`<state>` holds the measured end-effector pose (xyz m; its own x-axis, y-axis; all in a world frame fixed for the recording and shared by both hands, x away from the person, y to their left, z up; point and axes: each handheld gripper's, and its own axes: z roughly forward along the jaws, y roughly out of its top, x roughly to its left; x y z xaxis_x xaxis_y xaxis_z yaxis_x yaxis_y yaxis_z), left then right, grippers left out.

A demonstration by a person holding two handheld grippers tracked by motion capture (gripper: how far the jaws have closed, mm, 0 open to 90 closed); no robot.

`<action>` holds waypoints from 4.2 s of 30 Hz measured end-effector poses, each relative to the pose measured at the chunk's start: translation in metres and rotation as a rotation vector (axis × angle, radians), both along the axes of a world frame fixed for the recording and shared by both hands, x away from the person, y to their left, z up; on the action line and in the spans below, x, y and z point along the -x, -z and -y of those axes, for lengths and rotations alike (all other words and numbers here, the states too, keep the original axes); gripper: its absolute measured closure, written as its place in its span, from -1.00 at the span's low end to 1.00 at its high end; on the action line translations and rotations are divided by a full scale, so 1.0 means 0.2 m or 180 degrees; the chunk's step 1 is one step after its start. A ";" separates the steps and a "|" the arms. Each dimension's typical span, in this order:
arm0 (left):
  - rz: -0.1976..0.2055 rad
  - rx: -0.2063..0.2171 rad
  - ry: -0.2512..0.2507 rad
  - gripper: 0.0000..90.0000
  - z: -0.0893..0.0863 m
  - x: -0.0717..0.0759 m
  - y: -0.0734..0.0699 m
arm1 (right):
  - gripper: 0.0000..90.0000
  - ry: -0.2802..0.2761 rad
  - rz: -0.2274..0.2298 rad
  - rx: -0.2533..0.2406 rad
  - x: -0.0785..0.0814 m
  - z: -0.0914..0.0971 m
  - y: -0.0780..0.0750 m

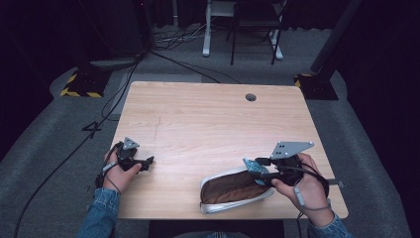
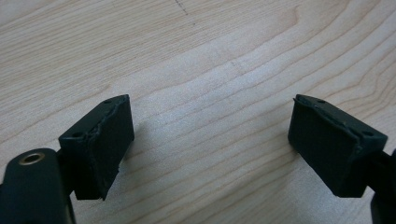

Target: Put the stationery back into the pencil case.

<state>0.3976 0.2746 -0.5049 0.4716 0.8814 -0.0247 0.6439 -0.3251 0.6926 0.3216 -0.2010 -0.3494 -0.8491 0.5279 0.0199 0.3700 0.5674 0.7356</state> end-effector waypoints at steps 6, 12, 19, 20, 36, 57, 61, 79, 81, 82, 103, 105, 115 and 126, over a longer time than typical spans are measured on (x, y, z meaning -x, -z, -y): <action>-0.0002 0.0001 0.0000 -0.68 0.00 0.00 0.00 | 0.12 -0.0118 0.0018 0.0026 0.01 -0.05 0.02; -0.0002 0.0001 0.0000 -0.68 0.00 0.00 0.00 | 0.12 -0.0247 0.0045 0.0069 0.02 -0.10 0.05; -0.0003 0.0003 -0.0002 -0.68 0.00 0.00 0.00 | 0.12 -0.0369 -0.0010 0.0162 0.01 -0.16 0.11; -0.0002 0.0003 -0.0002 -0.68 0.00 0.00 0.00 | 0.12 -0.0390 -0.0022 0.0174 0.01 -0.17 0.11; -0.0002 0.0002 0.0000 -0.68 0.00 0.00 0.00 | 0.12 -0.0712 -0.0149 0.0521 0.02 -0.26 0.22; -0.0002 0.0007 0.0003 -0.68 0.00 0.00 0.00 | -0.06 -0.0872 -0.0188 0.0743 -0.01 -0.29 0.30; -0.0005 0.0018 -0.0005 -0.68 0.00 0.00 0.00 | -0.17 -0.0825 -0.0157 0.0724 -0.01 -0.29 0.30; -0.0003 0.0017 -0.0004 -0.68 0.00 0.00 0.00 | -0.17 -0.0727 0.0003 0.0400 0.00 -0.21 0.16; -0.0004 0.0017 -0.0004 -0.68 0.00 0.00 0.00 | -0.17 -0.0691 0.0026 0.0353 0.00 -0.20 0.14; -0.0004 0.0017 -0.0005 -0.68 0.00 0.00 0.00 | -0.17 -0.0679 0.0052 0.0328 0.00 -0.19 0.13; 0.0005 0.0016 -0.0009 -0.68 0.01 -0.01 0.00 | -0.48 0.0192 0.0396 -0.0234 -0.18 0.16 0.06; 0.0005 0.0017 -0.0008 -0.68 0.01 -0.01 0.00 | -0.50 0.0301 0.0407 -0.0226 -0.20 0.21 0.07; 0.0004 0.0018 -0.0009 -0.68 0.01 -0.01 0.00 | -0.54 0.0673 0.0356 -0.0229 -0.31 0.39 0.15; -0.0008 0.0010 0.0003 -0.70 0.01 -0.01 0.00 | -0.62 0.1146 0.0177 -0.0292 -0.43 0.65 0.32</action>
